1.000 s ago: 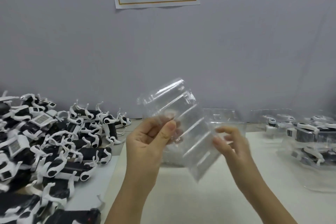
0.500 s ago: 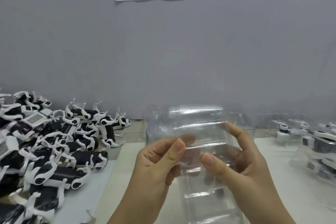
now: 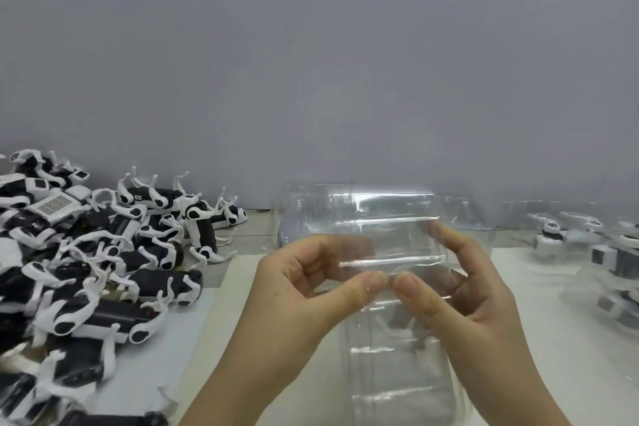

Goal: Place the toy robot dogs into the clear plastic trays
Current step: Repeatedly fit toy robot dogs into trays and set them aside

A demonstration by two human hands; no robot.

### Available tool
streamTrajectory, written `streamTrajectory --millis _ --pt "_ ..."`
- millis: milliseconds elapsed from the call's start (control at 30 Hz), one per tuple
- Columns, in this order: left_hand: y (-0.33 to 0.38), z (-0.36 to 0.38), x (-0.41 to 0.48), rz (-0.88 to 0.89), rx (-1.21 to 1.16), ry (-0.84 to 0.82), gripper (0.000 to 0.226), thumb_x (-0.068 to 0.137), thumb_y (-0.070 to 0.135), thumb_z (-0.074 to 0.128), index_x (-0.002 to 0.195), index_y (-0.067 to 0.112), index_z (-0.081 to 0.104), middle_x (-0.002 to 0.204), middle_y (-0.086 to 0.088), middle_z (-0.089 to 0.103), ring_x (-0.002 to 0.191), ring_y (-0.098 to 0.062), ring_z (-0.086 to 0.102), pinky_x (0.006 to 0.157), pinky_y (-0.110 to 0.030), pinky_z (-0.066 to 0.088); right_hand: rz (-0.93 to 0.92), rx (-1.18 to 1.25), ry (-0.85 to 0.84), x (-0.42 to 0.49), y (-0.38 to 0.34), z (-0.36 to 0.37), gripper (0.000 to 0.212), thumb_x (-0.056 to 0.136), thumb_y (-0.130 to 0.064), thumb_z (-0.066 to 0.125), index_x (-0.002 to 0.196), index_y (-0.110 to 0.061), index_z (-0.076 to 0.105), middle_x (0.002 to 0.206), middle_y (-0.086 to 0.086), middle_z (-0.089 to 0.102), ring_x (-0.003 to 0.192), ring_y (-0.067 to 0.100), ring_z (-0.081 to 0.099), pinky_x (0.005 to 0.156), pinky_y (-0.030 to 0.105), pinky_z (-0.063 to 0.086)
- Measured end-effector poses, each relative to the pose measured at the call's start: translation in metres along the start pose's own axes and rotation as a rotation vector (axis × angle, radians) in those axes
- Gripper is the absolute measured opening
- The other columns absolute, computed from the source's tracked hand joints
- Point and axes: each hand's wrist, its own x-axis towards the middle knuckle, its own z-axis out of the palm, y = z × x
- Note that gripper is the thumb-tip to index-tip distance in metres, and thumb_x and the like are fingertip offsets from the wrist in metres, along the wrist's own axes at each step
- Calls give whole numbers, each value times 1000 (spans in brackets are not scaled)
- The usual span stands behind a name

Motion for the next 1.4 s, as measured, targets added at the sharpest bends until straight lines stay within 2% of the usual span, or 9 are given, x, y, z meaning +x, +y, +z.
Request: streamTrajectory --millis 200,300,433,533,633,733,833,1100,1400 --pt "5 8 0 -15 -34 119 33 45 25 91 75 22 78 67 -8 72 56 -17 68 51 -22 53 -18 -34 6 -1 -3 -3 70 54 -50 85 119 -43 60 83 9 75 59 18 68 54 17 50" --pt "4 9 -1 4 -58 228 36 39 19 98 63 25 72 55 -1 64 44 -15 59 44 -22 48 -33 -55 9 -2 -9 -4 64 53 -51 85 112 -52 61 84 6 75 62 20 69 53 18 51" --pt "7 8 -3 10 -15 265 36 35 33 91 64 28 71 58 1 65 48 -15 62 46 -22 48 -45 -32 -3 -4 -15 -3 72 47 -60 88 113 -49 62 84 8 75 58 17 67 46 19 50" --pt "9 6 -4 39 -51 175 24 60 42 81 75 24 76 67 -3 71 59 -16 68 54 -29 56 -51 -9 34 -3 -16 -4 70 49 -45 90 114 -45 64 82 13 74 57 21 68 45 19 50" --pt "12 6 -8 50 -36 52 25 75 41 72 95 27 79 86 -7 76 82 -20 74 74 -37 61 -50 47 49 -2 -16 -4 76 41 -64 88 112 -46 66 83 16 73 58 24 68 55 25 55" --pt "18 10 -9 52 -121 119 15 69 21 85 83 22 81 76 -10 75 68 -17 74 56 -26 58 -65 58 48 -3 -19 -4 81 38 -68 87 112 -47 65 83 14 74 58 19 68 55 16 52" --pt "19 14 -9 84 -145 181 23 49 24 84 72 20 80 66 -9 73 57 -14 71 50 -20 54 -79 39 27 -5 -20 -2 80 40 -68 86 114 -46 64 83 13 74 62 15 68 55 15 51" --pt "15 12 -9 112 -111 93 39 59 48 86 89 24 79 81 -10 76 77 -22 74 66 -27 58 -75 62 20 -7 -20 0 80 39 -67 87 114 -47 65 74 7 72 59 12 66 56 16 51" --pt "16 11 -7 130 -156 232 22 55 22 88 74 18 79 67 -11 72 60 -25 73 49 -26 55 -90 24 32 -8 -28 -4 80 41 -68 86 116 -47 64 81 12 74 61 23 69 50 25 55"
